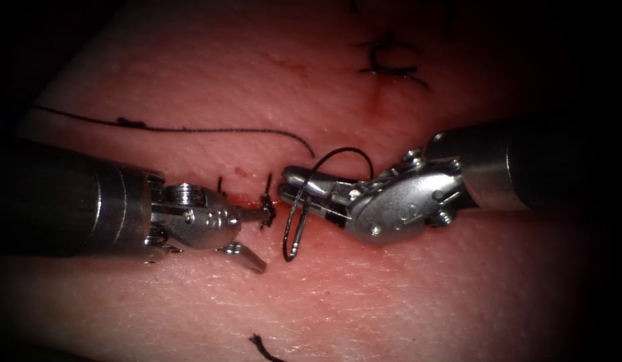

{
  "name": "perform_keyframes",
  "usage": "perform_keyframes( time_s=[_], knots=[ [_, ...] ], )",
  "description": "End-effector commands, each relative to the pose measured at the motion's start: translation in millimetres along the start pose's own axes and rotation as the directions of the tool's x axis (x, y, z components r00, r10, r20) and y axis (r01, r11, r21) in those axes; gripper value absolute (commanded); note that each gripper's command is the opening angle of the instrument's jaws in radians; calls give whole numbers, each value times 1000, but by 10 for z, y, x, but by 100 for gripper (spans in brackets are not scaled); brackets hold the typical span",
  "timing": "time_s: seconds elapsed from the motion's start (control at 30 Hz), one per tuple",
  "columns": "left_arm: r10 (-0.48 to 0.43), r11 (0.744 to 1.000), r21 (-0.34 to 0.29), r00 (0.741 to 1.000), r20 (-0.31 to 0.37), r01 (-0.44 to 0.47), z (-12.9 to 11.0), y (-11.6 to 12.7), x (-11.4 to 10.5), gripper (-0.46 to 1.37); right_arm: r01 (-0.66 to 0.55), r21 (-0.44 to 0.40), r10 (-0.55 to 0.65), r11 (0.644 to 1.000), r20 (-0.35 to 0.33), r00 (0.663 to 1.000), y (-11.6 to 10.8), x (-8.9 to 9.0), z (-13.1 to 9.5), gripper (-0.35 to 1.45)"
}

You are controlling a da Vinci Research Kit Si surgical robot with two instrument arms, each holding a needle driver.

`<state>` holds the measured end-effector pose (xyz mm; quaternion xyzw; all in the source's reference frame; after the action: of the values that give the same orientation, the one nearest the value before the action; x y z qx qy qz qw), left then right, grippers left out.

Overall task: Wound Closure
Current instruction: Use the right hand to throw the needle through the bottom of the tissue

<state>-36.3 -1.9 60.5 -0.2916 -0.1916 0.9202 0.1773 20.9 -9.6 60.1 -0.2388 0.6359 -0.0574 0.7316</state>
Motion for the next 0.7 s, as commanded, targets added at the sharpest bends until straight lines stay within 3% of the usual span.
perform_keyframes(
  time_s=[0.03,0.37,0.7],
  knots=[
    [15,1000,6,1000,-17,-15,-3,6,3,19,-9,-5,9,1000,-1,1000,0,-3,1,-35],
    [38,998,54,997,-67,-35,-1,31,18,-12,-110,20,110,994,15,994,13,-19,1,-35],
    [54,994,99,983,-176,-37,28,22,20,-35,-262,25,261,965,34,965,26,-35,0,-35]
  ],
)
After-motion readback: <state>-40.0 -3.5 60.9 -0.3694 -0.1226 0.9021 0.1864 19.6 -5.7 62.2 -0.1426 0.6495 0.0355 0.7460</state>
